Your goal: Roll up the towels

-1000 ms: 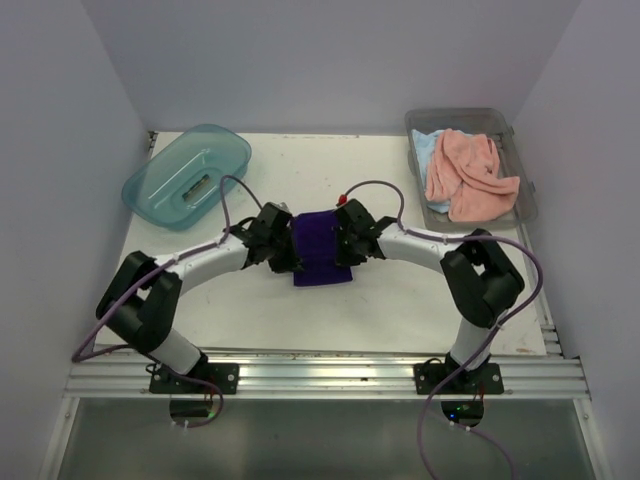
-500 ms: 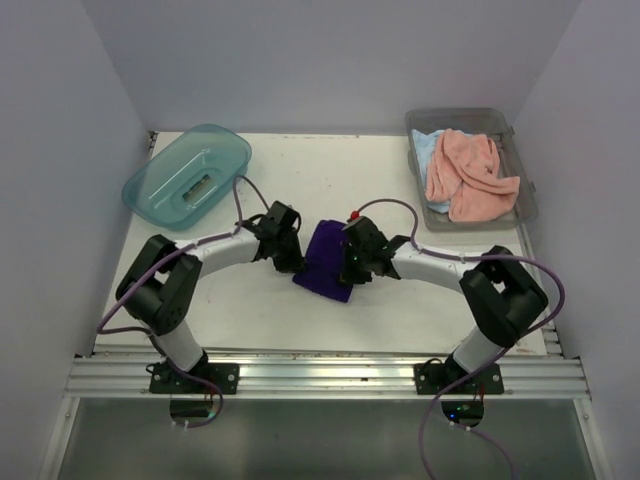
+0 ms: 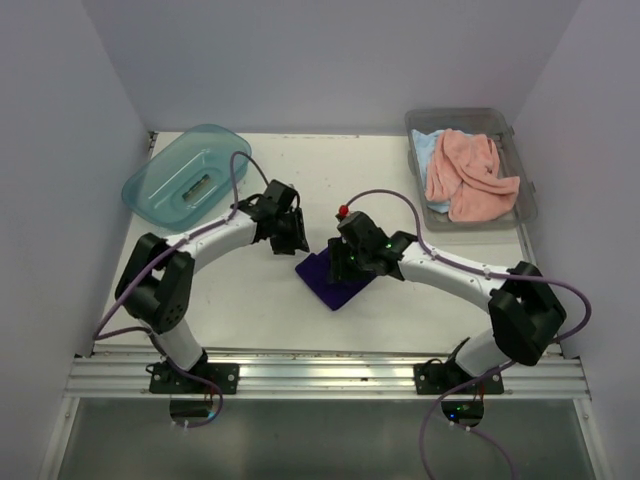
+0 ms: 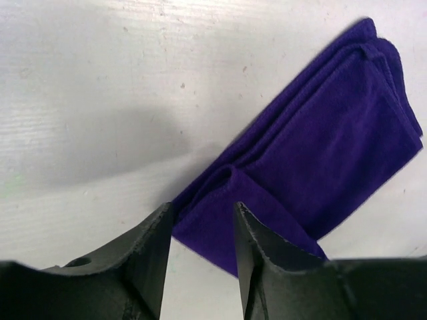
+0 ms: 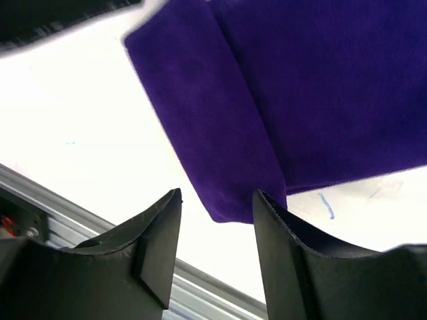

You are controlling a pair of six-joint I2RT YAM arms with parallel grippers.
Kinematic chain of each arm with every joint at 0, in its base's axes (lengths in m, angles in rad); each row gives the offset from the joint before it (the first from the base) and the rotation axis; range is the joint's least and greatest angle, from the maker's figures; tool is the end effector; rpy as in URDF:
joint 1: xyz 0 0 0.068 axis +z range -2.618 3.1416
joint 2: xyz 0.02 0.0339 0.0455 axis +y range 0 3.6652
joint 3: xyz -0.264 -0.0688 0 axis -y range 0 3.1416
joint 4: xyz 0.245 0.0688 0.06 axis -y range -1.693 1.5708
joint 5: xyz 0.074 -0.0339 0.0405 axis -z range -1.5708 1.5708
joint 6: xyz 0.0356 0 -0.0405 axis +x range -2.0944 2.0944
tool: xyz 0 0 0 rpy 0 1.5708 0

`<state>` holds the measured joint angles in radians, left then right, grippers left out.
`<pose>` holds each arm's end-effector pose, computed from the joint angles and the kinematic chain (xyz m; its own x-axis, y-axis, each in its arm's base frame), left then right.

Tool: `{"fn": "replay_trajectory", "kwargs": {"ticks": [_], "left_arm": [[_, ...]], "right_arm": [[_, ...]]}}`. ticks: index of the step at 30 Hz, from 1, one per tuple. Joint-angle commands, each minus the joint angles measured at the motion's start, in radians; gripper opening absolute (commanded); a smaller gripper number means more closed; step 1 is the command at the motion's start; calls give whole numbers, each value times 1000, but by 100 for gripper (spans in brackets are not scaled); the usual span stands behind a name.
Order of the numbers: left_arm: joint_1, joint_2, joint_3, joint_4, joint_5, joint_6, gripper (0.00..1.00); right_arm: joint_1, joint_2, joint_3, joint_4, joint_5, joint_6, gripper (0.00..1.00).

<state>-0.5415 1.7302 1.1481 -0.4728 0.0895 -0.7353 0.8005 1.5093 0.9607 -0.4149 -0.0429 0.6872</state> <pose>0.3013 -0.1849 0.1944 -0.9225 -0.2248 -0.3137 -0.0913 0.9169 -0.3886 0.2124 0.2211 0.2105 -0.9077 -0.0254 -0.4188 -0.2047 0.8981 0.3892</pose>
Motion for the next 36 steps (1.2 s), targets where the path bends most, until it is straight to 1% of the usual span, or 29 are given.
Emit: {"fn": "replay_trajectory", "kwargs": {"ticks": [1, 3, 5, 6, 7, 11, 13, 19, 23, 24, 25, 29, 31, 36], "left_arm": [[9, -103, 25, -70, -17, 37, 47], [21, -136, 19, -96, -19, 24, 47], [40, -178, -14, -96, 4, 10, 47], [67, -194, -31, -89, 16, 4, 47], [86, -210, -68, -83, 29, -1, 47], [173, -283, -132, -66, 76, -22, 47], [184, -296, -152, -66, 78, -29, 47], [189, -307, -198, -66, 82, -65, 47], [189, -320, -234, -49, 91, -101, 47], [189, -322, -240, -43, 92, -104, 47], [189, -324, -249, -41, 93, -104, 47], [189, -328, -263, -41, 99, -104, 47], [189, -331, -268, -46, 99, -104, 47], [190, -350, -278, -49, 105, -101, 47]], "right_arm": [[38, -12, 107, -91, 104, -197, 52], [75, 0, 134, -110, 153, -262, 55], [98, 12, 145, -108, 169, -369, 56], [126, 17, 148, -108, 204, -403, 59], [138, 23, 156, -111, 219, -455, 60], [195, 54, 139, -79, 238, -561, 61], [207, 66, 116, -52, 238, -589, 61], [238, 129, 78, 30, 239, -600, 58], [247, 164, 49, 74, 276, -584, 55], [253, 172, 46, 80, 316, -578, 54], [255, 178, 43, 82, 324, -569, 54], [272, 167, 47, 73, 393, -542, 58], [279, 155, 55, 71, 412, -532, 59], [307, 58, 59, 96, 414, -486, 58]]}}
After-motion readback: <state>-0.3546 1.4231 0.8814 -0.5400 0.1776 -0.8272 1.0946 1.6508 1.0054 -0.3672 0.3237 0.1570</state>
